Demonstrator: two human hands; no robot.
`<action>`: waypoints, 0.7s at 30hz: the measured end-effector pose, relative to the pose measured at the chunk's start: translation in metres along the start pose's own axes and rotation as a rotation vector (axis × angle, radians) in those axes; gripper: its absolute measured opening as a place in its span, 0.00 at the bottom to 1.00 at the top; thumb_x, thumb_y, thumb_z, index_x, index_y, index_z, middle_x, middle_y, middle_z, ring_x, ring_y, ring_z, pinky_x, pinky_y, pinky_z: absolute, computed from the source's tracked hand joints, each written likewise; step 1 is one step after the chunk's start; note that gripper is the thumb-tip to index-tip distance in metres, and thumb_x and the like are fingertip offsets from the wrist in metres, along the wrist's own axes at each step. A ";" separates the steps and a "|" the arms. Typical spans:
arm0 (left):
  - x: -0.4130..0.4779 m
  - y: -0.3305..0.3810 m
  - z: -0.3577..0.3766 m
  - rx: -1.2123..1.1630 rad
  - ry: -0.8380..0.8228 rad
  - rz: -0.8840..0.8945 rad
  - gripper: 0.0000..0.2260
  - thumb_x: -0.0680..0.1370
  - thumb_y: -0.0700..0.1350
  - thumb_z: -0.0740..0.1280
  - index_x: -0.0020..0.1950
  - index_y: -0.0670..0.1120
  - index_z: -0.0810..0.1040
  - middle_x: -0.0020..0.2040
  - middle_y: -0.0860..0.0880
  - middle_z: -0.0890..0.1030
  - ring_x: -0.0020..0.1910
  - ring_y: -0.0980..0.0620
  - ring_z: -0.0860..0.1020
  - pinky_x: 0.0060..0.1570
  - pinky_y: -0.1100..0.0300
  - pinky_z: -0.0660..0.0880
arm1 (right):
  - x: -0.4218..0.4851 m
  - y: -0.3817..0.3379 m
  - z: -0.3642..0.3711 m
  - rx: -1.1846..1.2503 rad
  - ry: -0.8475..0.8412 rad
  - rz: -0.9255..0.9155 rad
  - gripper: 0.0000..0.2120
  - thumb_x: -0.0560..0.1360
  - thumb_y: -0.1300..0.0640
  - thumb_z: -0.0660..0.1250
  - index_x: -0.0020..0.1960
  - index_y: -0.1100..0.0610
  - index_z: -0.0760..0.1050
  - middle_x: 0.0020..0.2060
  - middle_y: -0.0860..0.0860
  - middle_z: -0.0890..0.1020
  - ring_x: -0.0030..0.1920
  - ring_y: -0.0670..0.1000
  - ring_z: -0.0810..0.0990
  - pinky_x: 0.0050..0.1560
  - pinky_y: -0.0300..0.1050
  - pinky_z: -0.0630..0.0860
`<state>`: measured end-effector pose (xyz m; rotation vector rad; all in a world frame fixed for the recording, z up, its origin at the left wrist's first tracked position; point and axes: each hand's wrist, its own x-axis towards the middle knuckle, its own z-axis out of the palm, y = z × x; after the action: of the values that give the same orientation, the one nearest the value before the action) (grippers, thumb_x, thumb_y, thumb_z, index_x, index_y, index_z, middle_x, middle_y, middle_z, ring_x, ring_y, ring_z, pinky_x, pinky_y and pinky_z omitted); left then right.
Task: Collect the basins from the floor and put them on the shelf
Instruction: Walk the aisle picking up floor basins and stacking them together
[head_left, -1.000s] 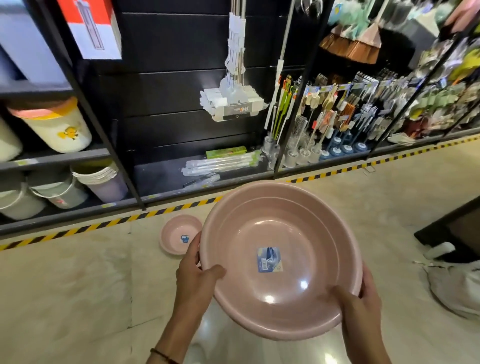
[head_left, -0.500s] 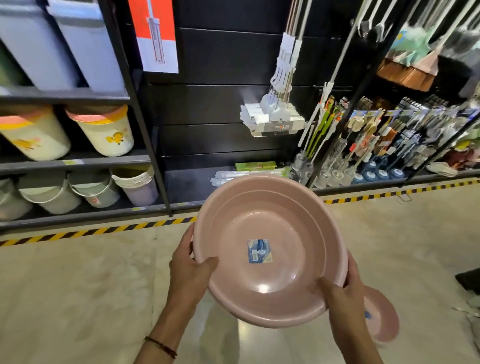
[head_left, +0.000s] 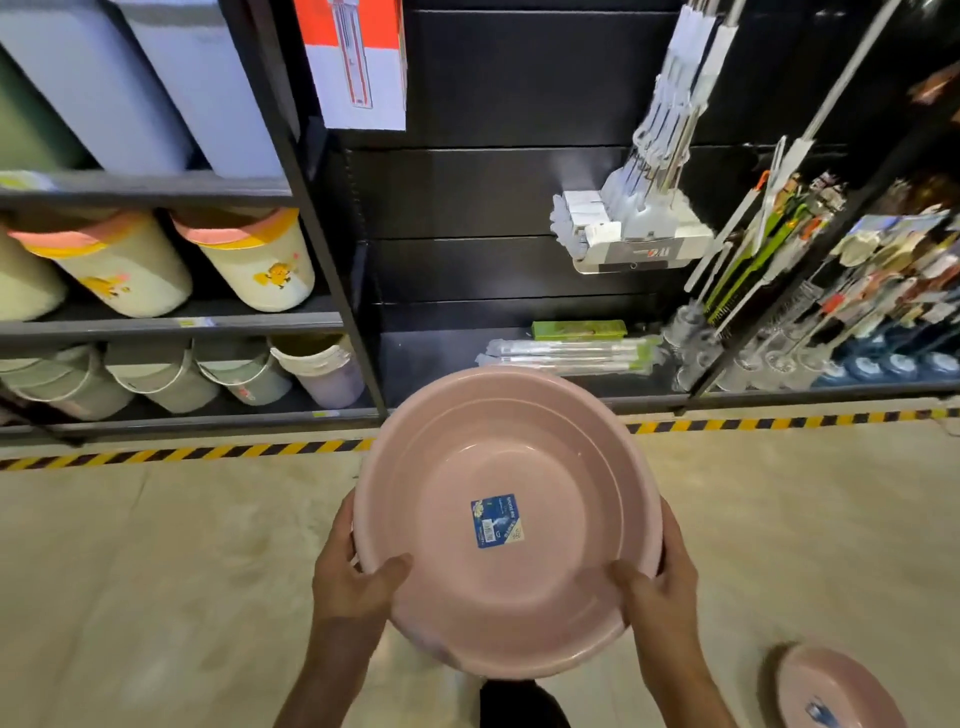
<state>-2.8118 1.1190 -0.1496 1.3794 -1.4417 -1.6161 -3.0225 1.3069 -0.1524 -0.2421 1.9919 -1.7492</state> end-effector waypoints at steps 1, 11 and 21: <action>0.011 0.002 0.005 0.024 0.018 -0.006 0.37 0.64 0.38 0.77 0.71 0.61 0.77 0.57 0.57 0.87 0.54 0.58 0.84 0.43 0.61 0.83 | 0.016 0.002 0.006 0.005 -0.019 0.010 0.41 0.63 0.63 0.68 0.73 0.38 0.76 0.62 0.41 0.85 0.61 0.46 0.84 0.56 0.55 0.84; 0.101 0.007 0.051 0.146 0.123 -0.039 0.40 0.55 0.55 0.74 0.68 0.58 0.73 0.62 0.50 0.82 0.60 0.43 0.82 0.53 0.43 0.80 | 0.135 0.016 0.049 0.007 -0.106 0.131 0.50 0.64 0.59 0.77 0.79 0.30 0.64 0.71 0.31 0.76 0.70 0.42 0.78 0.62 0.50 0.83; 0.202 -0.029 0.065 0.209 0.038 -0.140 0.51 0.65 0.37 0.80 0.85 0.51 0.62 0.74 0.45 0.76 0.67 0.44 0.76 0.64 0.45 0.75 | 0.194 0.064 0.096 -0.052 -0.002 0.199 0.51 0.67 0.72 0.81 0.81 0.40 0.68 0.69 0.33 0.79 0.69 0.45 0.79 0.64 0.52 0.82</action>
<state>-2.9285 0.9683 -0.2482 1.6523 -1.5579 -1.5488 -3.1364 1.1493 -0.2660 -0.0604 1.9880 -1.5739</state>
